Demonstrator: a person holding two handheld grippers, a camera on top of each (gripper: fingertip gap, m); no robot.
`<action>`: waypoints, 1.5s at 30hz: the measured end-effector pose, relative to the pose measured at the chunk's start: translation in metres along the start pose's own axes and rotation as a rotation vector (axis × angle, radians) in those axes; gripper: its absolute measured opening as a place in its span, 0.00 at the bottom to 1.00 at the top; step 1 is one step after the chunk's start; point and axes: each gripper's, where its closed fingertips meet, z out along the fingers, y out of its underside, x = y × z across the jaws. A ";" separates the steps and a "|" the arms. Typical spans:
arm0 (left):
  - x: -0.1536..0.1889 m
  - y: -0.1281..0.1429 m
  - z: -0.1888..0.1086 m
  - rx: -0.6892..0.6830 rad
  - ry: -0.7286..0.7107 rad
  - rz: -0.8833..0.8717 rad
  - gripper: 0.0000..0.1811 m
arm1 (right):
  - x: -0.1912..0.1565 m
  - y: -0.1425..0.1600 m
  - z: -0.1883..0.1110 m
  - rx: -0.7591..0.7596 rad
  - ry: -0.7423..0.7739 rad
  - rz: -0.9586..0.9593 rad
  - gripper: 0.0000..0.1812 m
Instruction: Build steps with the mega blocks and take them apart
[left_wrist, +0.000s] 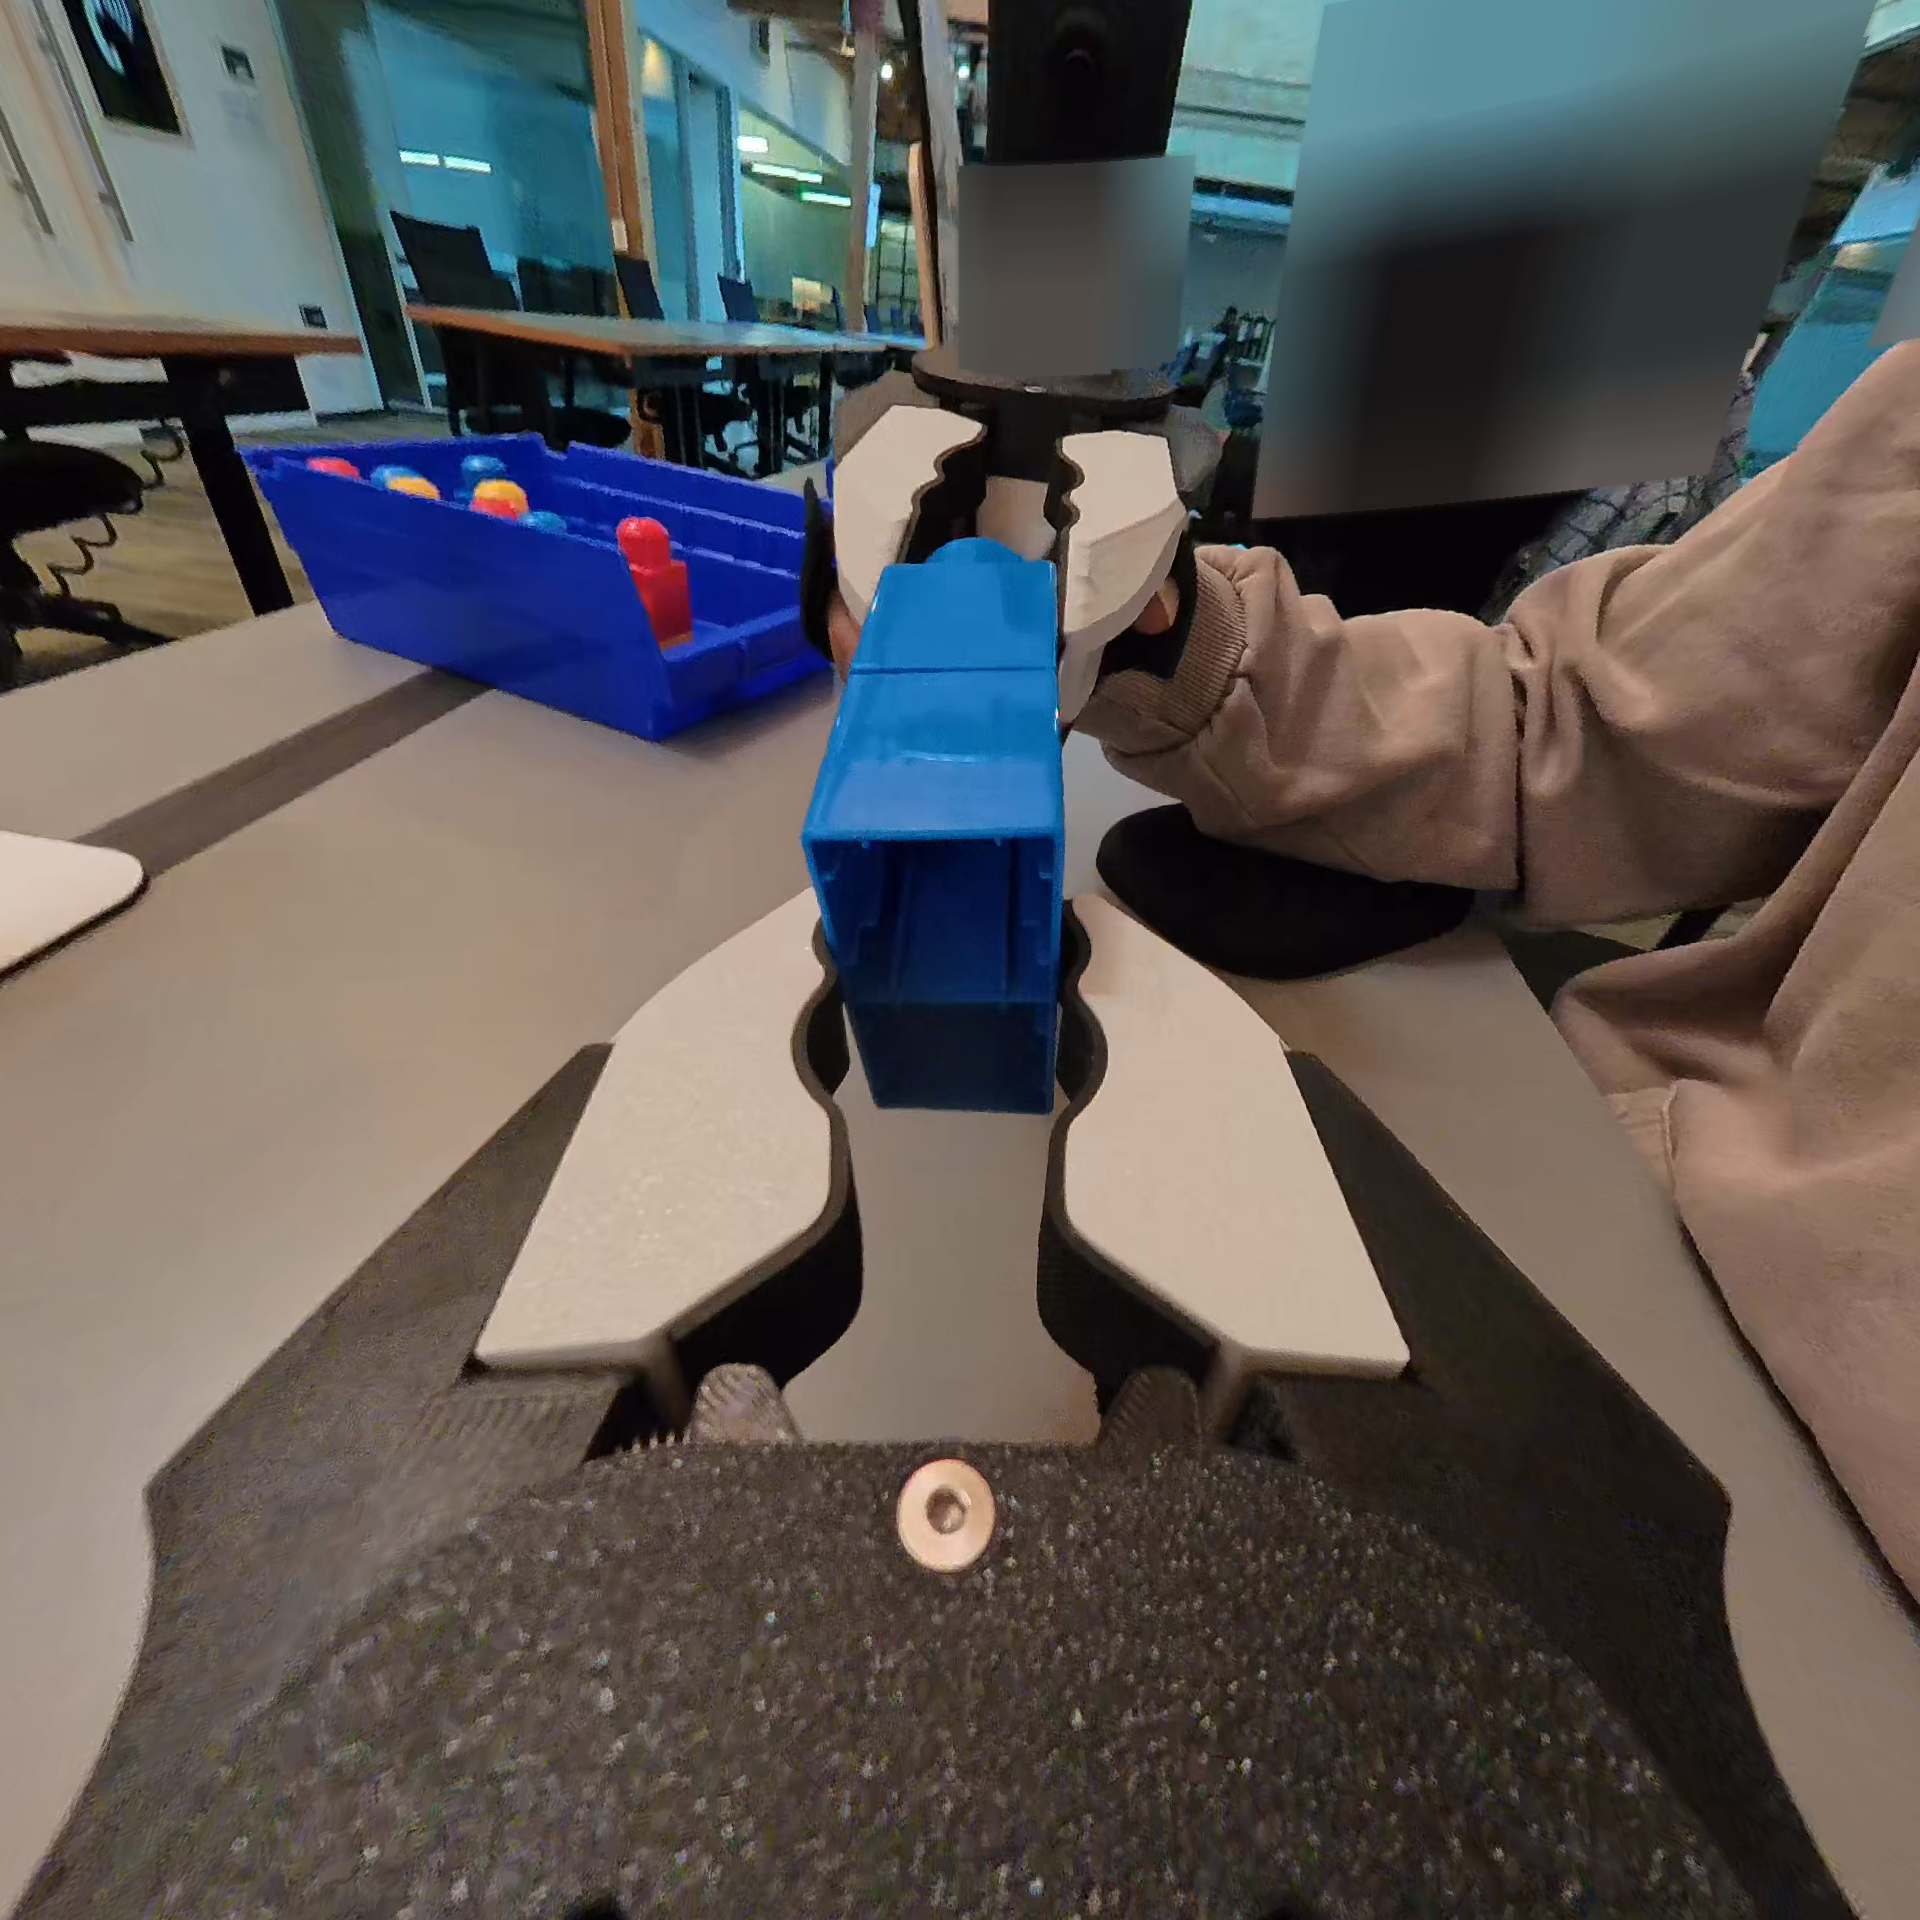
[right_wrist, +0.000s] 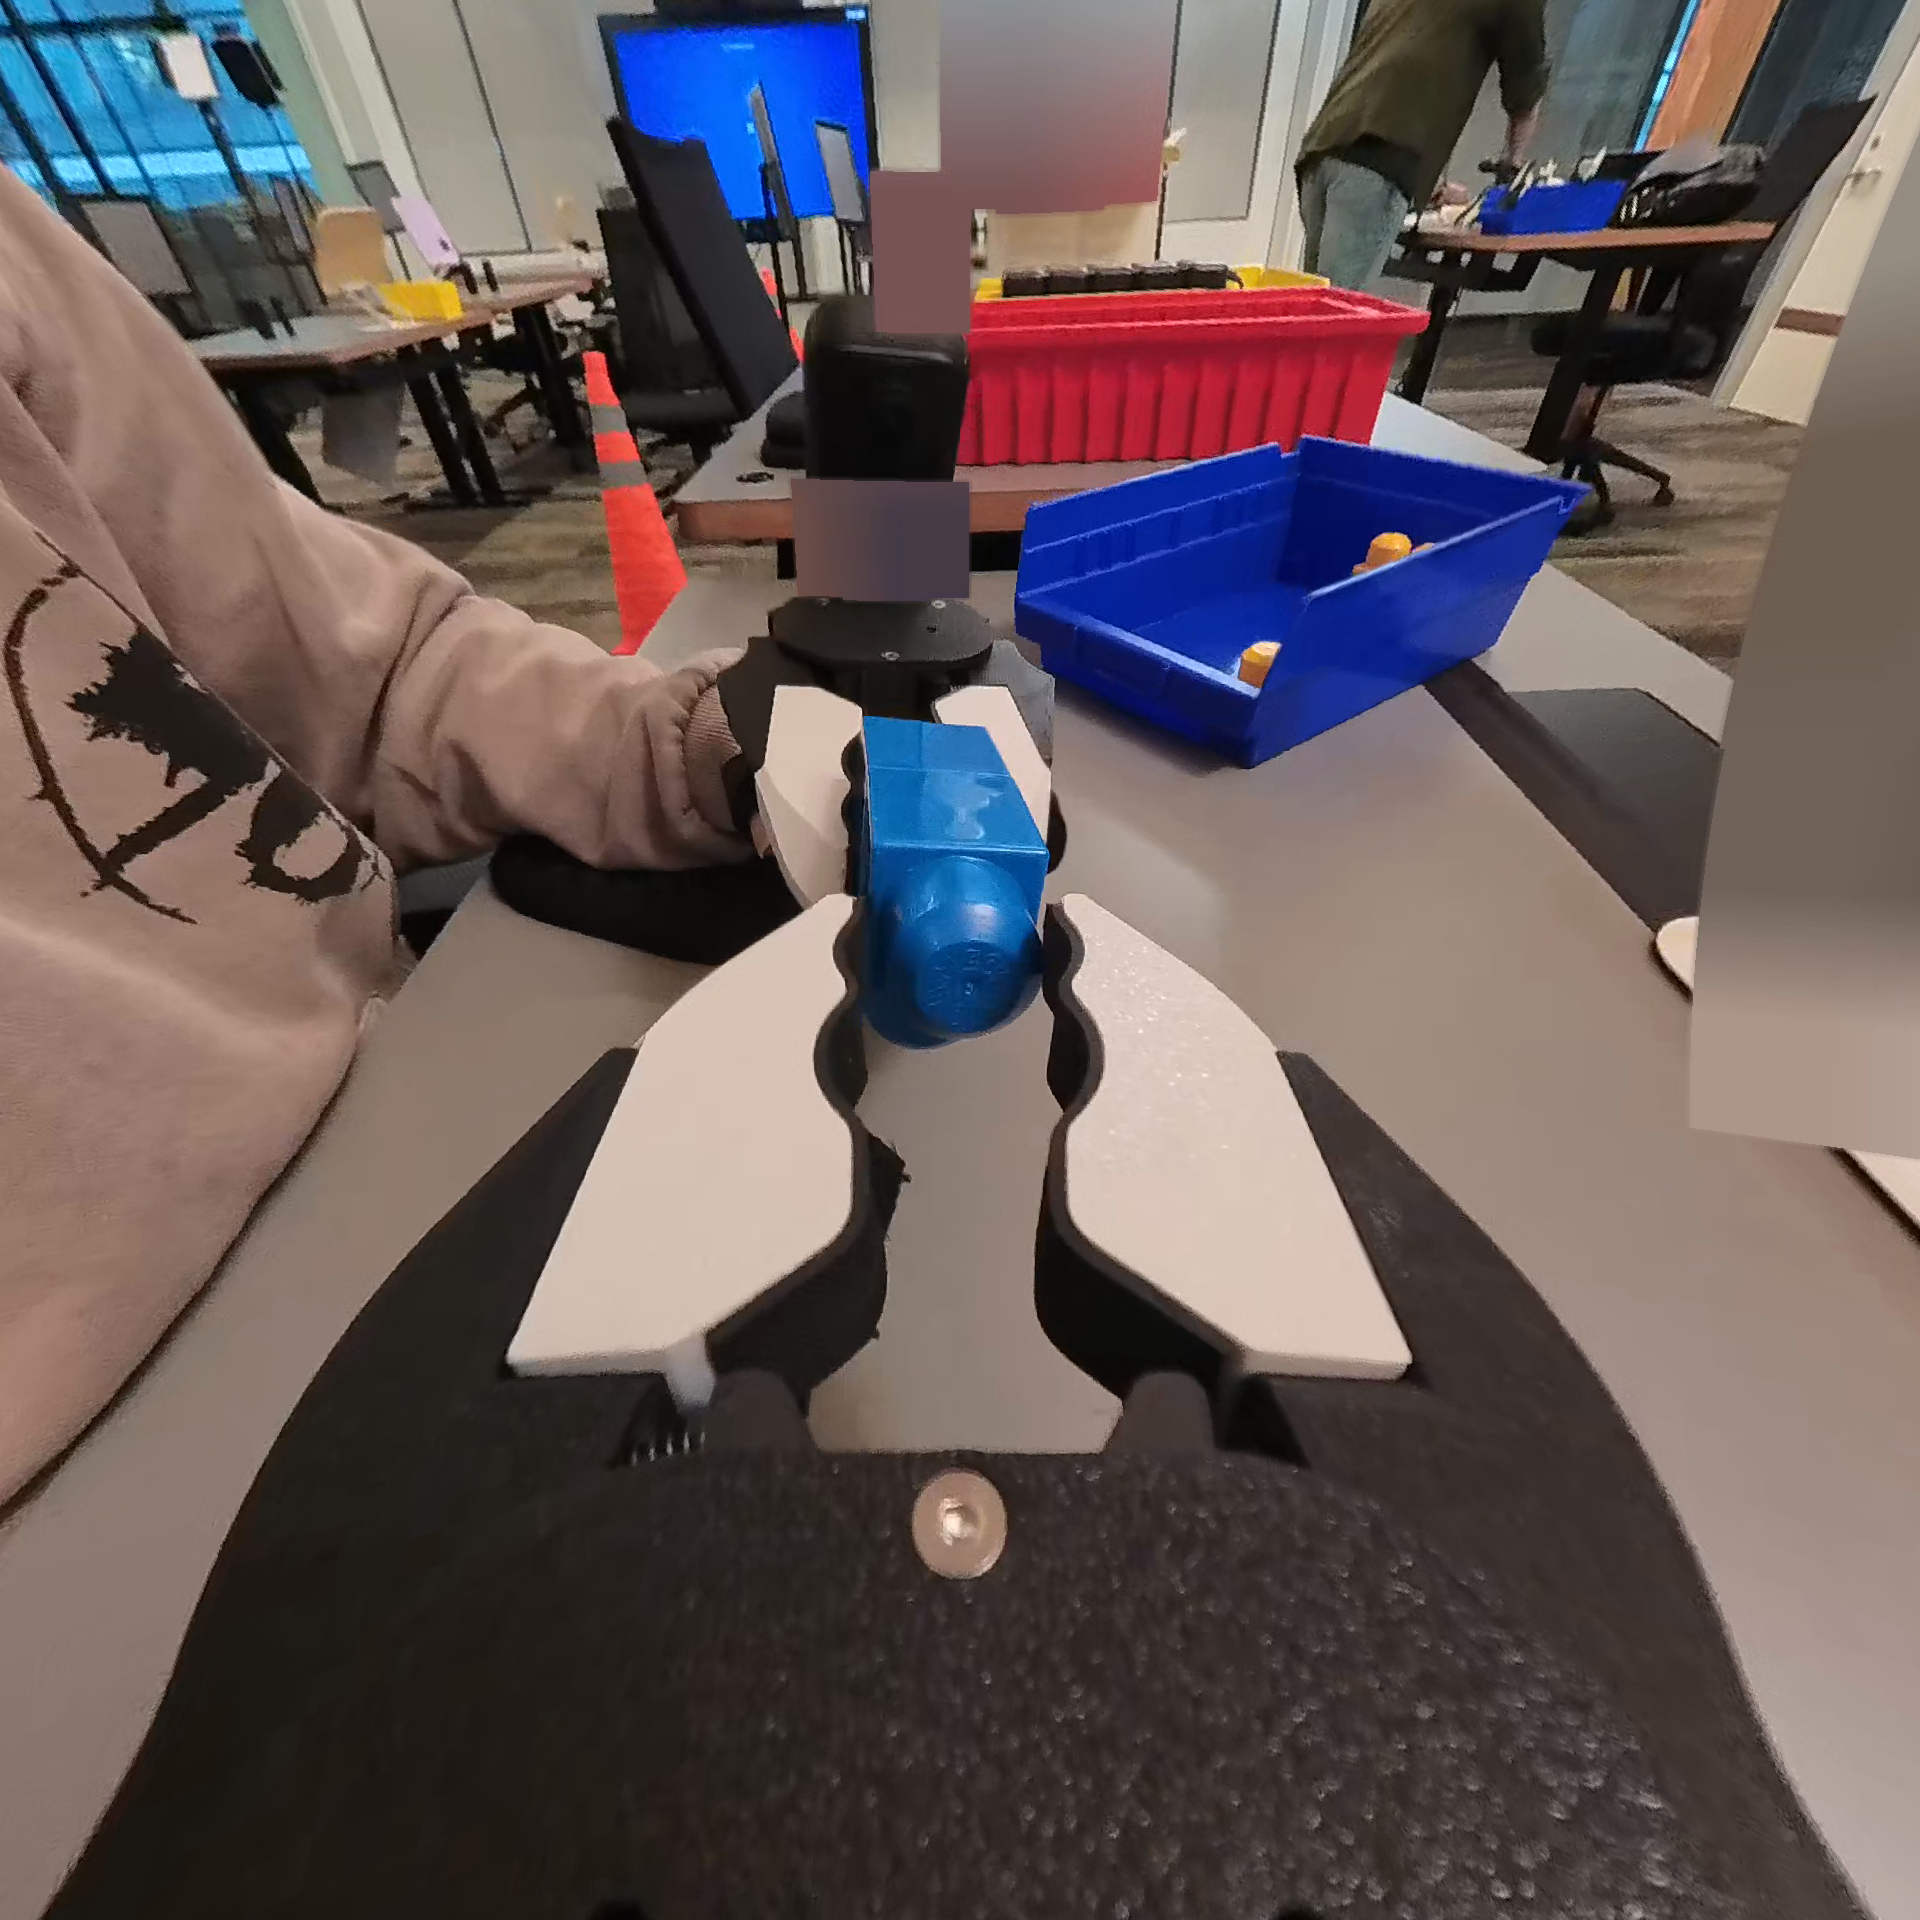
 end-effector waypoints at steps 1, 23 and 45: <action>0.000 -0.002 0.000 0.010 -0.004 0.011 0.22 | -0.002 -0.003 -0.002 -0.008 -0.006 -0.011 0.17; -0.049 0.002 -0.018 0.026 -0.262 -0.014 0.00 | 0.255 0.027 -0.381 -1.024 0.948 0.331 0.16; -0.055 0.026 -0.012 -0.071 -0.256 -0.020 0.00 | 0.361 0.136 -0.442 -0.800 1.467 0.995 0.16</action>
